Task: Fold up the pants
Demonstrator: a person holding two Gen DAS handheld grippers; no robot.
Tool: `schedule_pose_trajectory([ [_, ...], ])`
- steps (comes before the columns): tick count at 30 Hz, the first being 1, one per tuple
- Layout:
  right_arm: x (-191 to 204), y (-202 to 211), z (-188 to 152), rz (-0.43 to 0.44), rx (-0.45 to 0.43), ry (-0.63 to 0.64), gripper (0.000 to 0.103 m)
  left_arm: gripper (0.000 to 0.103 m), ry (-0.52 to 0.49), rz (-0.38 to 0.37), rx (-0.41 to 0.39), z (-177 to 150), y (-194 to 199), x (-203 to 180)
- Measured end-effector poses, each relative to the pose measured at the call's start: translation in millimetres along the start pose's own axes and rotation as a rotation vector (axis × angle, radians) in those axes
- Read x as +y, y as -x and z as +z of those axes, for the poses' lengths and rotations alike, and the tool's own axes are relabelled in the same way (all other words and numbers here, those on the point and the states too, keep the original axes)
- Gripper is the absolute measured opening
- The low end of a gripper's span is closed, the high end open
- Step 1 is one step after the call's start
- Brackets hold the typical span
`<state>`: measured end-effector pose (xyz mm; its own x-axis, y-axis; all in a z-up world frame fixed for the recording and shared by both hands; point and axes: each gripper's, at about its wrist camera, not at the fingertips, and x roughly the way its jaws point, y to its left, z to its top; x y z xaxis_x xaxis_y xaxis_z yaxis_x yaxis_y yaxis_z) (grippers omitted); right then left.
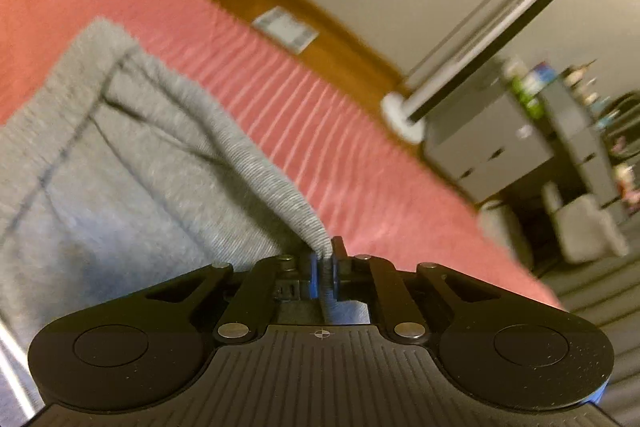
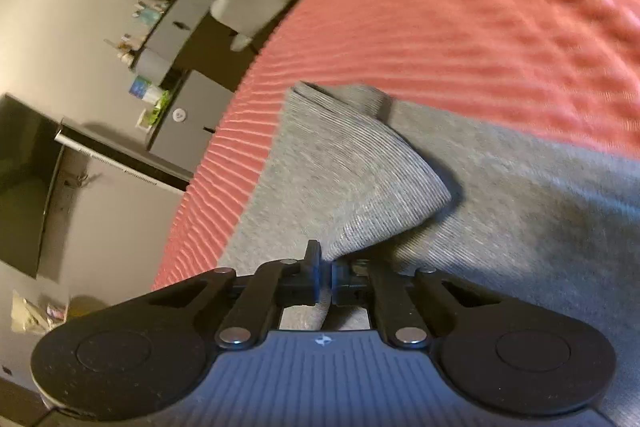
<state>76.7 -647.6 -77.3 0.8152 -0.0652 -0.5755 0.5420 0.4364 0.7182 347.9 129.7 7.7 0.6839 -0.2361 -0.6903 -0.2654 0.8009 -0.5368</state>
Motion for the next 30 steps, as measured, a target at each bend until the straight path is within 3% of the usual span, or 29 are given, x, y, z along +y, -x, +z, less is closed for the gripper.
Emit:
schedule_pose_trajectory([
  [4, 12, 29, 10, 0.091, -0.037, -0.015, 0.004, 0.008, 0.042, -0.149, -0.073, -1, 83, 9],
  [8, 20, 75, 17, 0.168, -0.102, -0.020, 0.004, 0.008, 0.032, -0.272, -0.140, -40, 184, 29],
  [12, -4, 129, 19, 0.200, -0.166, -0.039, 0.004, 0.008, 0.081, -0.267, -0.078, -109, 235, 73],
  [15, -34, 154, 7, 0.138, -0.171, -0.011, 0.004, 0.008, 0.130, -0.166, 0.032, -160, 226, 114],
  [18, -64, 150, -10, 0.023, -0.118, 0.001, 0.004, 0.009, 0.272, -0.093, 0.106, -190, 200, 149],
  [19, -72, 143, -17, -0.024, -0.085, -0.012, 0.005, 0.015, 0.323, -0.083, 0.104, -197, 194, 156],
  [21, -86, 130, -30, -0.100, -0.044, -0.025, 0.008, 0.024, 0.331, -0.045, 0.067, -201, 188, 157],
  [23, -92, 123, -39, -0.120, -0.019, -0.027, 0.009, 0.054, 0.338, -0.020, 0.036, -200, 184, 157],
  [24, -94, 122, -42, -0.103, -0.014, -0.045, 0.012, 0.057, 0.345, -0.048, 0.037, -199, 179, 158],
  [27, -96, 117, -45, -0.035, 0.005, -0.105, 0.023, 0.056, 0.362, -0.063, 0.054, -198, 171, 161],
  [30, -92, 107, -47, -0.012, 0.027, -0.141, 0.024, 0.038, 0.359, -0.052, 0.062, -197, 169, 162],
])
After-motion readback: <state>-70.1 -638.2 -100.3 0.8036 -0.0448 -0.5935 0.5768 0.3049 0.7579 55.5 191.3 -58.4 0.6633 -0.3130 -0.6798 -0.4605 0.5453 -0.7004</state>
